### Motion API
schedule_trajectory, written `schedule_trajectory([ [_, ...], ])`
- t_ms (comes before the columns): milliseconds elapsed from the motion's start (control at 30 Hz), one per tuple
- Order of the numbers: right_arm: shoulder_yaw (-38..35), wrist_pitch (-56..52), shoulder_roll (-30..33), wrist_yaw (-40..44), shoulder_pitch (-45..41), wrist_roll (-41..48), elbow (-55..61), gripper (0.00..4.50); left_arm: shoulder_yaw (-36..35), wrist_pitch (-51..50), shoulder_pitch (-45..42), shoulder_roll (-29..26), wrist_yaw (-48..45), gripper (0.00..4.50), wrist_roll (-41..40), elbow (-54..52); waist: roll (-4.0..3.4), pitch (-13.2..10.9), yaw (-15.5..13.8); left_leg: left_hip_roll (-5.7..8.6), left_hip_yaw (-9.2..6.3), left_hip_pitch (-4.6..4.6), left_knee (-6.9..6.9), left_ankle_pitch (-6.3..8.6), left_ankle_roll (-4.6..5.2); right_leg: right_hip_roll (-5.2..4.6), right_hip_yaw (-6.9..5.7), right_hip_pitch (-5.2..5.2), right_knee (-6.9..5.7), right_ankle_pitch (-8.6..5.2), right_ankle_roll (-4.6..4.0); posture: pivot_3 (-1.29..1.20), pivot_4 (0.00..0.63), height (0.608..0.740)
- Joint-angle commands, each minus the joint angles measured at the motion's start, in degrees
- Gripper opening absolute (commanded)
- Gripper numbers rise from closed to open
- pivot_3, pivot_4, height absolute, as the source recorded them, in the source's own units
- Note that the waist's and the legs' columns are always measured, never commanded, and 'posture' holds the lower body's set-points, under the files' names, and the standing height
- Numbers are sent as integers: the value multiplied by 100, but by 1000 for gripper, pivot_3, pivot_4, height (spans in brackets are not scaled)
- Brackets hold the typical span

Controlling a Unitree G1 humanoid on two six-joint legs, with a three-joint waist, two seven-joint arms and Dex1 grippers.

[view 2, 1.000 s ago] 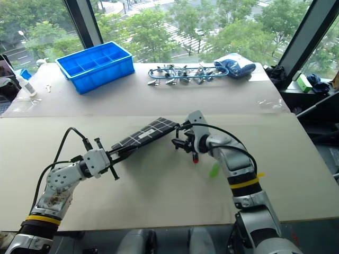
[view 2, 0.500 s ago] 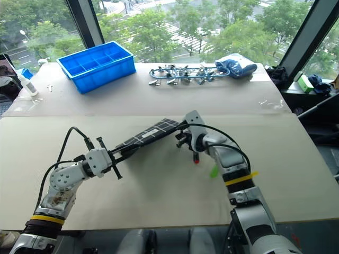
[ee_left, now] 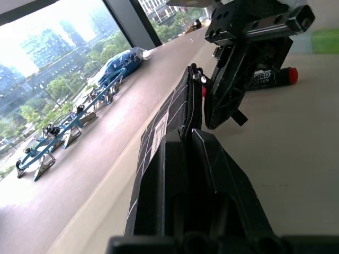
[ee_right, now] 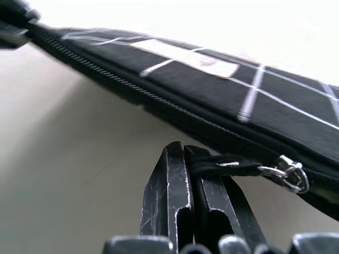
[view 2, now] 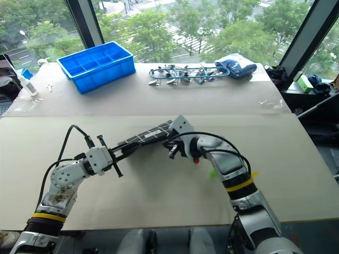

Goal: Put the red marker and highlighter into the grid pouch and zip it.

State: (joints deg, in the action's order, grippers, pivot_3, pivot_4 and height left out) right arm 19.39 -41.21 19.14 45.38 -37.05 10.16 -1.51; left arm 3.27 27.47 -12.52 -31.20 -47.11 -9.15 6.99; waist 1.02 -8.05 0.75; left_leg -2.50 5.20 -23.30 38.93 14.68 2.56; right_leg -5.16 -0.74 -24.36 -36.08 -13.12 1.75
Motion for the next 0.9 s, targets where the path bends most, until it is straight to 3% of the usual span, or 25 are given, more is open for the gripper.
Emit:
schedule_trajectory([
  [33, 152, 164, -99, 306, -220, 111, 354, 18, -32, 95, -118, 30, -32, 0, -66, -74, 0, 0, 0, 0, 0, 0, 0, 0, 0, 1, 0, 0, 0, 0, 0, 0, 150, 740],
  [433, 410, 316, -596, 985, -873, 218, -10, 18, 45, 179, -314, 144, -181, 0, -51, 142, 0, 0, -8, 2, 3, -1, 0, 0, 0, 1, -3, 0, 0, 0, 0, 0, 150, 740],
  [600, 619, 567, -683, 790, -804, -171, -439, 18, 52, 228, -341, 198, -192, 0, -29, 191, 0, 0, -1, 3, 7, -1, 0, 0, -1, 1, -4, 1, 1, 0, 0, 0, 150, 740],
  [700, 356, 503, -682, 376, -853, -320, -757, 950, 52, 250, -300, 225, -184, 0, -14, 185, 0, 0, 0, 4, 8, -1, 0, -1, -2, 2, -5, 0, -1, 0, -1, 0, 150, 740],
  [733, 303, 500, -648, 327, -863, -343, -780, 1039, 52, 254, -291, 229, -183, 0, -11, 185, 0, 0, -1, 2, 8, -1, 0, -1, -3, 2, -5, 0, -2, 0, -1, 0, 150, 740],
  [900, -294, -66, -343, 377, -792, 94, -352, 2941, 52, 238, -254, 257, -149, 0, -8, 162, 0, 0, -26, 6, 6, -6, 2, -2, -3, -6, -6, 1, 1, 1, 1, 0, 150, 740],
])
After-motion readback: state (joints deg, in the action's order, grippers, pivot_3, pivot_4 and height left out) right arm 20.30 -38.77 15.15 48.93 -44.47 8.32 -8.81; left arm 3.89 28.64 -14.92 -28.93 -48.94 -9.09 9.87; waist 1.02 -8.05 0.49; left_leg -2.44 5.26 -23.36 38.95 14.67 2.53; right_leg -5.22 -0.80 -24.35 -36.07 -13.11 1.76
